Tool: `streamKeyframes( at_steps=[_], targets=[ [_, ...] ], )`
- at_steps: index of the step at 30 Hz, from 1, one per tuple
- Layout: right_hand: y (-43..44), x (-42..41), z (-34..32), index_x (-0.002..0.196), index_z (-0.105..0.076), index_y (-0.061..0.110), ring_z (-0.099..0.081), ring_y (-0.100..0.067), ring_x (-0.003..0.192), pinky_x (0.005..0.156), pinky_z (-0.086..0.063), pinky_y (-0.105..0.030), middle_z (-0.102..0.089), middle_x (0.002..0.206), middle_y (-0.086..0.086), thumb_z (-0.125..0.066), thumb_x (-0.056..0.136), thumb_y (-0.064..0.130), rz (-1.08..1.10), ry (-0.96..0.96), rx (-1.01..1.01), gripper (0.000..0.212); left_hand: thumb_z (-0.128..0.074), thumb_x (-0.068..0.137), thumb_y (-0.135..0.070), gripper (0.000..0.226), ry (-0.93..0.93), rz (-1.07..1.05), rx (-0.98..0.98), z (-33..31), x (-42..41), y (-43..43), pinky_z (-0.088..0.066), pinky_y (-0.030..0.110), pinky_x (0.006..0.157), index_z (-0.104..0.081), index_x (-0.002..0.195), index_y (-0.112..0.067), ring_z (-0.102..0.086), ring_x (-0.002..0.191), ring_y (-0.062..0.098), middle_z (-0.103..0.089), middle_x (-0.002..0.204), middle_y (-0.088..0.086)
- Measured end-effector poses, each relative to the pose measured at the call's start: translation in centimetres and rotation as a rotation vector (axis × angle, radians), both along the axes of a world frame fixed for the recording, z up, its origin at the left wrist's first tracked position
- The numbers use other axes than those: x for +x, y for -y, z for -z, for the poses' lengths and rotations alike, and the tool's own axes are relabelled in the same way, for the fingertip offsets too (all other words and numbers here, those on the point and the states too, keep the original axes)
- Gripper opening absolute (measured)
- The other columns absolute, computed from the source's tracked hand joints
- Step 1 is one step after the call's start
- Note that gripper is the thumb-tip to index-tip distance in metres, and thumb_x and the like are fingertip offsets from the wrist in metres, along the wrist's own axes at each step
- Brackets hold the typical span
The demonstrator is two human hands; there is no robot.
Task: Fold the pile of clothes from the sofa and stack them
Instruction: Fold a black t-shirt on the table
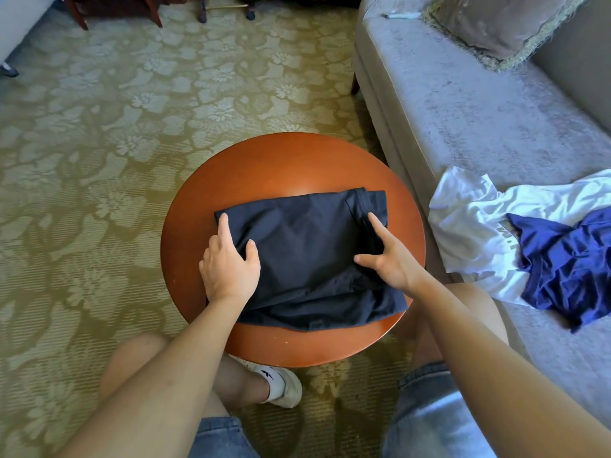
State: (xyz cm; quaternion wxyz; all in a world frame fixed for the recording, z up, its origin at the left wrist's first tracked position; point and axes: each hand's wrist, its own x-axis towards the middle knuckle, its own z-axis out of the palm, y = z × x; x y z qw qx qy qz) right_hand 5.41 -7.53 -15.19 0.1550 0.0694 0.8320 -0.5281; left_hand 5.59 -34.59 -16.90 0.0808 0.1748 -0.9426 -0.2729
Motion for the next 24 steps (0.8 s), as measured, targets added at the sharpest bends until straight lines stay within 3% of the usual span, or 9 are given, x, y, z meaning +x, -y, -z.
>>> streamKeyframes(
  at_steps=[6, 13, 19, 24],
  targets=[
    [0.6, 0.6, 0.1, 0.142, -0.048, 0.021, -0.038, -0.018, 0.138, 0.110, -0.032, -0.027, -0.046, 0.147, -0.002, -0.065, 0.090, 0.013, 0.060, 0.002, 0.013, 0.055, -0.052, 0.095, -0.034, 0.066, -0.012, 0.000, 0.008, 0.1, 0.0, 0.1, -0.036, 0.047, 0.101, -0.021, 0.152, -0.021, -0.049, 0.121, 0.035, -0.053, 0.132, 0.015],
    [1.4, 0.5, -0.2, 0.130, -0.061, 0.019, -0.051, -0.021, 0.126, 0.102, -0.040, -0.027, -0.056, 0.137, -0.004, -0.064, 0.092, 0.019, 0.250, 0.009, 0.058, 0.039, -0.051, 0.096, -0.032, 0.065, -0.003, 0.073, -0.025, 0.0, 0.7, 0.1, -0.038, 0.046, 0.100, -0.020, 0.153, -0.021, -0.050, 0.118, 0.036, -0.052, 0.129, 0.015],
    [1.6, -1.8, -2.2, 0.137, -0.054, 0.014, -0.043, -0.023, 0.135, 0.112, -0.035, -0.032, -0.048, 0.145, -0.008, -0.063, 0.088, -0.001, 0.124, 0.190, -0.047, 0.053, -0.051, 0.096, -0.034, 0.067, 0.027, 0.116, -0.054, 0.0, 1.5, 0.4, -0.041, 0.046, 0.097, -0.017, 0.154, -0.023, -0.051, 0.115, 0.034, -0.052, 0.126, 0.015],
    [2.1, 1.5, -0.7, 0.136, -0.056, 0.018, -0.045, -0.025, 0.132, 0.101, -0.037, -0.024, -0.053, 0.140, -0.008, -0.053, 0.096, 0.006, 0.085, 0.017, 0.189, 0.042, -0.050, 0.097, -0.036, 0.065, 0.046, 0.082, -0.065, -0.1, 2.1, 0.7, -0.041, 0.047, 0.095, -0.019, 0.153, -0.024, -0.052, 0.112, 0.036, -0.054, 0.123, 0.016]
  ],
)
